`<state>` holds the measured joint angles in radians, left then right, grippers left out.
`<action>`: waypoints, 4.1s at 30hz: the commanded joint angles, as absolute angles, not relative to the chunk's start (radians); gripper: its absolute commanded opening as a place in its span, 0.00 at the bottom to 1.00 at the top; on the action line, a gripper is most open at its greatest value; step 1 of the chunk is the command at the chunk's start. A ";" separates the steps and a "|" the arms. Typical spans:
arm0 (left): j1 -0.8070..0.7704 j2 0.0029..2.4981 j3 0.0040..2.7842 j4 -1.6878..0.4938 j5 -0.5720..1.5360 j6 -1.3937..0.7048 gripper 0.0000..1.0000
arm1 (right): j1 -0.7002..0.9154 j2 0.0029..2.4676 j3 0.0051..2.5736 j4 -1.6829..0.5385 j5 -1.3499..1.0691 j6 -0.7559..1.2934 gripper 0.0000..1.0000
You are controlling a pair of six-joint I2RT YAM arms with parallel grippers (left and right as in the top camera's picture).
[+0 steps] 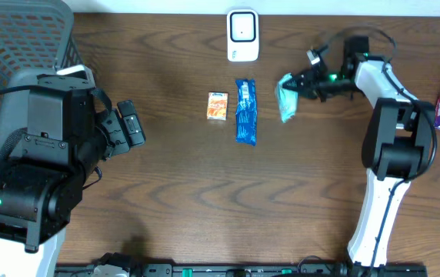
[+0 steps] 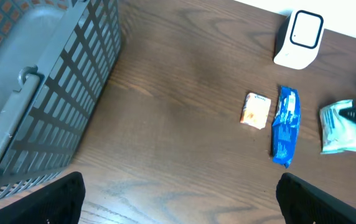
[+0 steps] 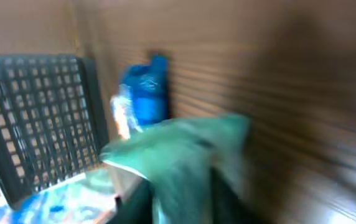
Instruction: Scan the item barcode
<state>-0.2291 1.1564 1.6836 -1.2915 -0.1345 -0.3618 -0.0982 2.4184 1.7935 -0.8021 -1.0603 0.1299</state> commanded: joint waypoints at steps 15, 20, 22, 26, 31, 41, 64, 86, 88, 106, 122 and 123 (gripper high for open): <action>-0.224 1.156 1.686 -1.295 -0.146 -0.349 0.98 | -0.093 2.198 1.868 -1.011 -0.543 -0.058 0.53; -0.224 1.156 1.686 -1.295 -0.146 -0.349 0.98 | -0.014 2.217 1.838 -1.005 -0.488 -0.075 0.59; -0.224 1.156 1.686 -1.295 -0.146 -0.349 0.98 | 0.001 2.230 1.836 -1.005 -0.458 -0.076 0.59; -0.224 1.156 1.686 -1.295 -0.146 -0.349 0.98 | 0.015 2.283 1.836 -1.007 -0.435 -0.088 0.57; -0.224 1.156 1.686 -1.295 -0.146 -0.349 0.98 | 0.018 2.360 1.836 -1.008 -0.440 -0.087 0.49; -0.224 1.156 1.686 -1.295 -0.146 -0.349 0.98 | 0.047 2.414 1.840 -1.040 -0.535 -0.055 0.01; -0.224 1.156 1.686 -1.295 -0.146 -0.349 0.98 | 0.201 2.358 2.045 -0.277 -0.489 0.679 0.01; -0.224 1.156 1.686 -1.295 -0.146 -0.349 0.98 | -0.079 2.113 2.055 -0.713 -0.067 0.269 0.01; -0.224 1.156 1.686 -1.295 -0.146 -0.349 0.98 | -0.134 2.114 2.055 -0.801 -0.020 0.217 0.01; -0.224 1.156 1.686 -1.295 -0.146 -0.349 0.98 | -0.429 2.251 1.986 -0.893 0.395 0.045 0.72; -0.224 1.156 1.686 -1.295 -0.146 -0.349 0.98 | -0.220 2.012 2.062 -1.002 -0.508 0.044 0.93; -0.224 1.156 1.686 -1.295 -0.146 -0.349 0.98 | -0.189 2.014 2.060 -1.034 -0.545 0.044 0.92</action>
